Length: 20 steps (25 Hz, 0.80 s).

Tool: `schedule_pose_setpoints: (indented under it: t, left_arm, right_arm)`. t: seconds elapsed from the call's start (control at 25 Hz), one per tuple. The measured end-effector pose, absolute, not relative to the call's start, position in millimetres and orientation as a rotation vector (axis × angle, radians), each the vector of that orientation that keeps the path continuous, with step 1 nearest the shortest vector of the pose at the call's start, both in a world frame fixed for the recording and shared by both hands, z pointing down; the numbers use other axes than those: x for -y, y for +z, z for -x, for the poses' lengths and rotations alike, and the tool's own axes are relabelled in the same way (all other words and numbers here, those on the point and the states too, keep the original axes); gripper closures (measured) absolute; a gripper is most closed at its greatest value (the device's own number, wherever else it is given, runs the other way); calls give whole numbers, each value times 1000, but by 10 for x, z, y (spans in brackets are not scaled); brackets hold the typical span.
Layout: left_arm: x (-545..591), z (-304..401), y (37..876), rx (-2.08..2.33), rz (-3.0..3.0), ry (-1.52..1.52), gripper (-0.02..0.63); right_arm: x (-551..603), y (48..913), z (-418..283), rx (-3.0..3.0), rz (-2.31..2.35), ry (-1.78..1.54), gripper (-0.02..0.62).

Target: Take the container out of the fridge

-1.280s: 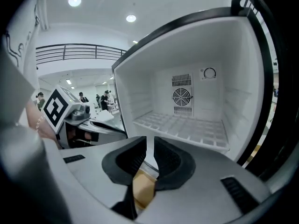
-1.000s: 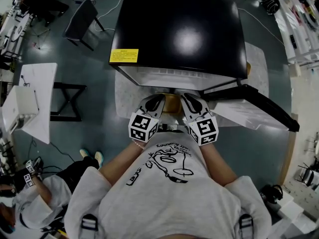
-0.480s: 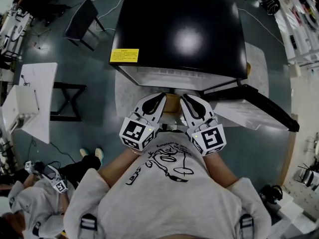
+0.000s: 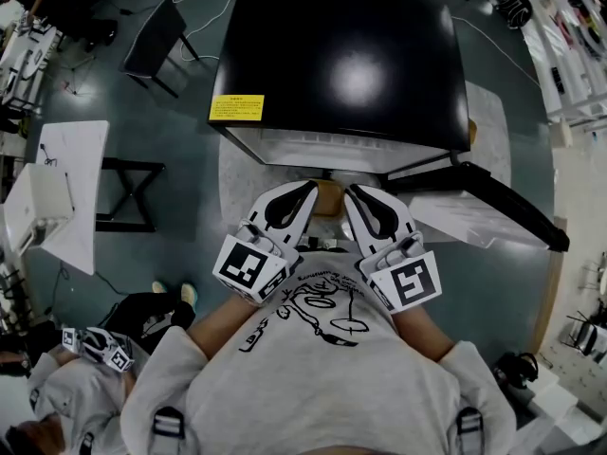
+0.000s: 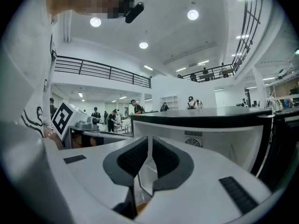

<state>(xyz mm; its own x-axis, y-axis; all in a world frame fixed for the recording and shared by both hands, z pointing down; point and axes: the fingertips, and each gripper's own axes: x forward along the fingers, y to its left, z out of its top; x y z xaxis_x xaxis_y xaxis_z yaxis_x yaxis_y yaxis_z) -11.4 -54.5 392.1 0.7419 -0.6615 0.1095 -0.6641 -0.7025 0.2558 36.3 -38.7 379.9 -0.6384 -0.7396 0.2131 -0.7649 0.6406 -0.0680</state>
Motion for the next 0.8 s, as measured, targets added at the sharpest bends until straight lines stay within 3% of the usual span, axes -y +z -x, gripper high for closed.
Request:
schedule_pose_setpoints:
  t: [0.8]
  left_arm:
    - [410, 42, 3371, 1050, -2796, -74, 591]
  right_arm:
    - [298, 3503, -311, 2740, -1233, 168, 551]
